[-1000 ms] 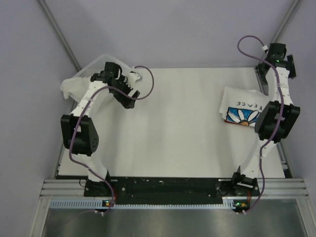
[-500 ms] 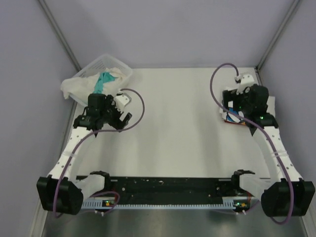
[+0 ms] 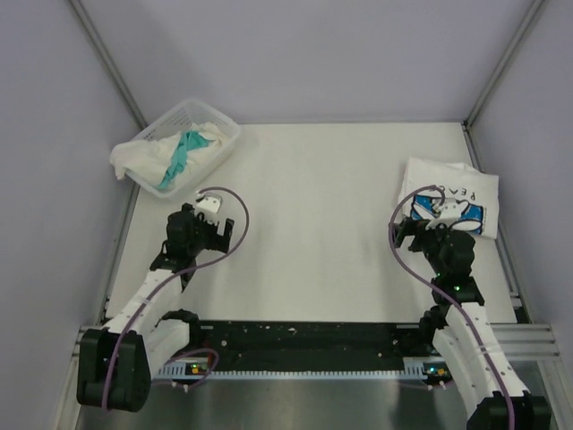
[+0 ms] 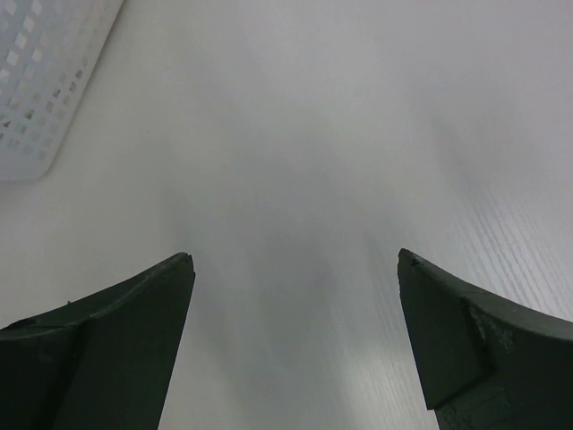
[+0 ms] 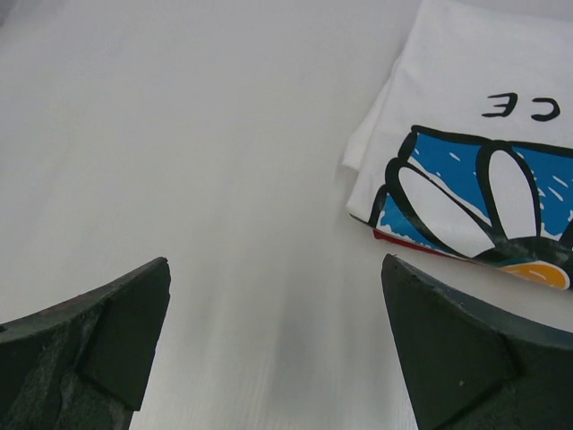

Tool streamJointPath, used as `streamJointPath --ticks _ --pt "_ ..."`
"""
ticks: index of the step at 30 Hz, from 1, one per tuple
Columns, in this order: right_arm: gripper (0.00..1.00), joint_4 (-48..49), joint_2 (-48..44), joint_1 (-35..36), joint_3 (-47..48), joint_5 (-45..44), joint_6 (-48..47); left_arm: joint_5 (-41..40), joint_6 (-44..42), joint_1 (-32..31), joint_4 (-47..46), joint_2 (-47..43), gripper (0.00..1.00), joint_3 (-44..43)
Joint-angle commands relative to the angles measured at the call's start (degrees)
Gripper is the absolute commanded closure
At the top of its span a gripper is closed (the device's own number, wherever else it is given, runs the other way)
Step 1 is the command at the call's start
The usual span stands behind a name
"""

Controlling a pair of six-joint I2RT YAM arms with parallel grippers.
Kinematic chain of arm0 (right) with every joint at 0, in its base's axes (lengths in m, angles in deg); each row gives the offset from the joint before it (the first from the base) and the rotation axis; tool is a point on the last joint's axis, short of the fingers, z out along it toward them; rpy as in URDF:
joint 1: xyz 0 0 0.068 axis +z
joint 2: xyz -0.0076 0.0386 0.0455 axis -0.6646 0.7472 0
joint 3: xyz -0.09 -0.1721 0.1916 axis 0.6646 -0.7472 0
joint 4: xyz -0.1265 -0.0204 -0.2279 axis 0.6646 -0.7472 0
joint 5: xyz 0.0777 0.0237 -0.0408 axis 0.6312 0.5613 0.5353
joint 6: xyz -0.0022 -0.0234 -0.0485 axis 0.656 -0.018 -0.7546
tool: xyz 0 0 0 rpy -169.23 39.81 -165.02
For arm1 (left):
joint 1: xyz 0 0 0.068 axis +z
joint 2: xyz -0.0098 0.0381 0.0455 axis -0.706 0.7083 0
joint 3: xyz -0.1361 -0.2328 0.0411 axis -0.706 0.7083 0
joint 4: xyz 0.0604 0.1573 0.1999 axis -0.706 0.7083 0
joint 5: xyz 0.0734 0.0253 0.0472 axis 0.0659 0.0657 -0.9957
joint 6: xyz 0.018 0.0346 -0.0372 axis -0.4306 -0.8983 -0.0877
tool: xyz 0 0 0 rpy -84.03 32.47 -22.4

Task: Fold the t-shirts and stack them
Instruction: Put the neatly folded tshirt into the corner of the board with the right arm

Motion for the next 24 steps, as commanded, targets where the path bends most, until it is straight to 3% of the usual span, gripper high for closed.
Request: streamJointPath --ticks 1,7,24 --pt "0.01 3.52 -3.91 0.53 -3.31 -5.45 2.45 1.57 2.04 0.28 -11.91 -1.21 0.01 2.87" --pt "0.01 8.07 -3.83 0.79 -9.02 -9.42 2.09 2.88 0.02 0.28 -13.15 0.1 0.01 4.2" --pt "0.01 6.86 -4.27 1.58 -8.77 -11.0 1.91 2.01 -1.66 0.37 -12.8 2.92 0.01 4.37"
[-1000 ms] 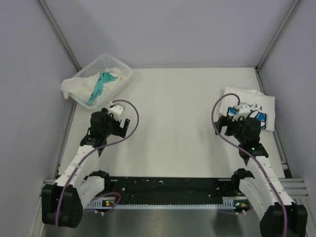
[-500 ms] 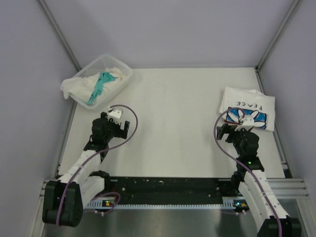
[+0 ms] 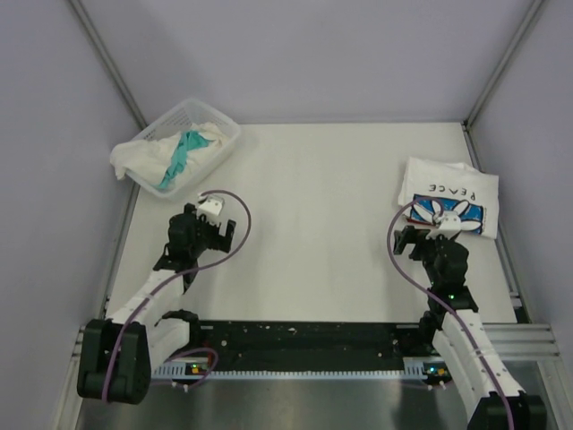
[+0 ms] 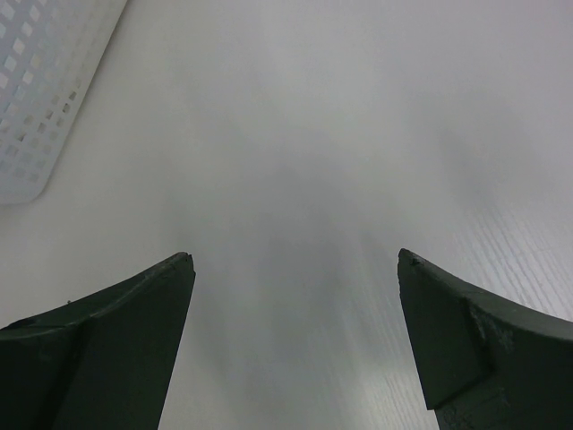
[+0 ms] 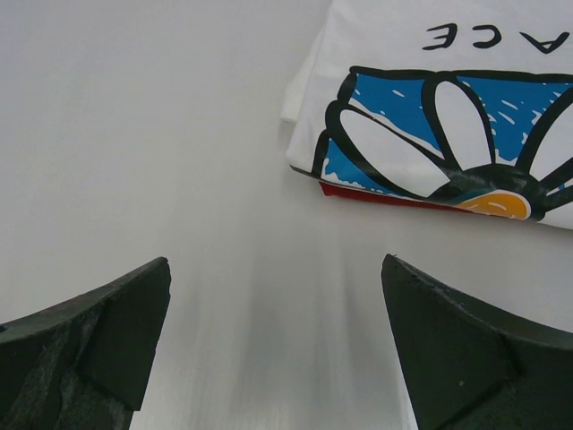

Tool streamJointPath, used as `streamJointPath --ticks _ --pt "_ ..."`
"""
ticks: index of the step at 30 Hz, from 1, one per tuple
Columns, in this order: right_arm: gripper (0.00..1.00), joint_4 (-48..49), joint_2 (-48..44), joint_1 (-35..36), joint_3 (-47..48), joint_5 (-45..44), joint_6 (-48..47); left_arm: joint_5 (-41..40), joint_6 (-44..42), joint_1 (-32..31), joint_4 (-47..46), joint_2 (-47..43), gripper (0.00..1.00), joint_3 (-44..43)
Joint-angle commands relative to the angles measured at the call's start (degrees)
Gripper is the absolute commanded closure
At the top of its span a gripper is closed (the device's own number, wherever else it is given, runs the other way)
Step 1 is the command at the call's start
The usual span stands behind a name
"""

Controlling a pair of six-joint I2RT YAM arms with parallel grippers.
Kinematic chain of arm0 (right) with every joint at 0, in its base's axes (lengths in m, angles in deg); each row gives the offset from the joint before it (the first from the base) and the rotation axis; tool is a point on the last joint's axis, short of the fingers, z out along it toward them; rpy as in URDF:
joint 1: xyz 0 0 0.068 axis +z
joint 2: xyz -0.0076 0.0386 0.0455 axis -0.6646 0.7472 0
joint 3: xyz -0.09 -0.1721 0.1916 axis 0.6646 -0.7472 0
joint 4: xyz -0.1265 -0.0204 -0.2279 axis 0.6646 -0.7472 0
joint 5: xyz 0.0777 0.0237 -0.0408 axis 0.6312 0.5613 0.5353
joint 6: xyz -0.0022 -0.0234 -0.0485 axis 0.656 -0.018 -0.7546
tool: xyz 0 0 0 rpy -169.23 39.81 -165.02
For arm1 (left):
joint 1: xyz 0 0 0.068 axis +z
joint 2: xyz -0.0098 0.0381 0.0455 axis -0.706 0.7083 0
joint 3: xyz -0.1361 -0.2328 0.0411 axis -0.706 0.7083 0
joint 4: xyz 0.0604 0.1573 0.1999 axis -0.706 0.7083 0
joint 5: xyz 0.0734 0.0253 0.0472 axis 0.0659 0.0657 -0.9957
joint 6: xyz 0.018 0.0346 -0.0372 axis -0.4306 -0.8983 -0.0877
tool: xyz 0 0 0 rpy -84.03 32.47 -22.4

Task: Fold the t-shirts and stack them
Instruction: Put the neatly folded tshirt into the corner of the board with the right arm

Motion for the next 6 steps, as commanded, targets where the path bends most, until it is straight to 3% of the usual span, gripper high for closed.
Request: streamJointPath --ticks 1,6 --pt "0.01 2.62 -0.36 0.81 0.37 -1.27 0.6 1.15 -1.5 0.28 -2.5 0.34 0.01 0.79" --pt "0.01 2.62 -0.18 0.81 0.46 -1.27 0.6 1.17 -0.37 0.28 -2.15 0.16 0.01 0.18"
